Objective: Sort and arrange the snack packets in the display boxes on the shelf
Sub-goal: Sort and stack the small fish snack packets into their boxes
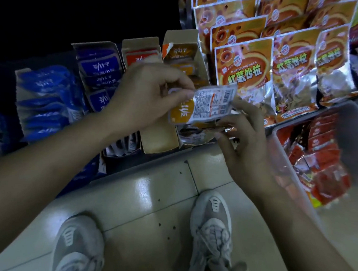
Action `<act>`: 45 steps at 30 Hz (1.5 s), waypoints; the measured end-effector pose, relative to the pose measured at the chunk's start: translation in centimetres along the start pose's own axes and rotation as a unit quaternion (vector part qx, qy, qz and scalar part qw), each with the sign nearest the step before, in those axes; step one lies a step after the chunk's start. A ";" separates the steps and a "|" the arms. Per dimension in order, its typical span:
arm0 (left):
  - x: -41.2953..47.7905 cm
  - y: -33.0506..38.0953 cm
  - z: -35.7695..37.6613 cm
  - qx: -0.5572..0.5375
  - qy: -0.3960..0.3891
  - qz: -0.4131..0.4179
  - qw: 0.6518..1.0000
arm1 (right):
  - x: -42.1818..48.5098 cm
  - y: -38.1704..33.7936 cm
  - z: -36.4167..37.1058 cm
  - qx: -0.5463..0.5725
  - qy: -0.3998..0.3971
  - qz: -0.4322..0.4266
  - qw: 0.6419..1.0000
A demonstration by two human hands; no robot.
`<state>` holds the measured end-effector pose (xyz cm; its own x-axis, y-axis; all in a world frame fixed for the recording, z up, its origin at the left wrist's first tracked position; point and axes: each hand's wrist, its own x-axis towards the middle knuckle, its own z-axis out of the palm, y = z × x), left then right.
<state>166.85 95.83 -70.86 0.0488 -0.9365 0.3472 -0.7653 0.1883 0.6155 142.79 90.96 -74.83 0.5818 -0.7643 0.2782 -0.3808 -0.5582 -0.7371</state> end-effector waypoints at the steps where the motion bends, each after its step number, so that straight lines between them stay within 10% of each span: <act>1: 0.3 0.2 -0.4 0.031 -0.015 0.024 0.999 | -0.1 0.0 0.2 0.007 0.007 0.008 1.000; 19: -2.2 0.1 -1.9 -0.166 -0.134 -0.100 0.972 | -2.3 0.4 1.2 0.053 -0.006 0.049 0.997; 37: -4.9 2.0 -1.7 -0.132 0.133 -0.060 0.980 | -3.4 0.1 1.7 0.024 0.047 0.024 0.998; 45: -4.5 1.9 0.0 -0.178 0.085 -0.118 0.973 | -3.7 -0.2 1.9 0.091 0.056 0.071 0.992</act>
<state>165.23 100.42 -71.27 0.3242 -0.9096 0.2599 -0.4499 0.0934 0.8882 142.11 94.48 -76.88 0.4441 -0.8675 0.2239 -0.3108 -0.3836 -0.8696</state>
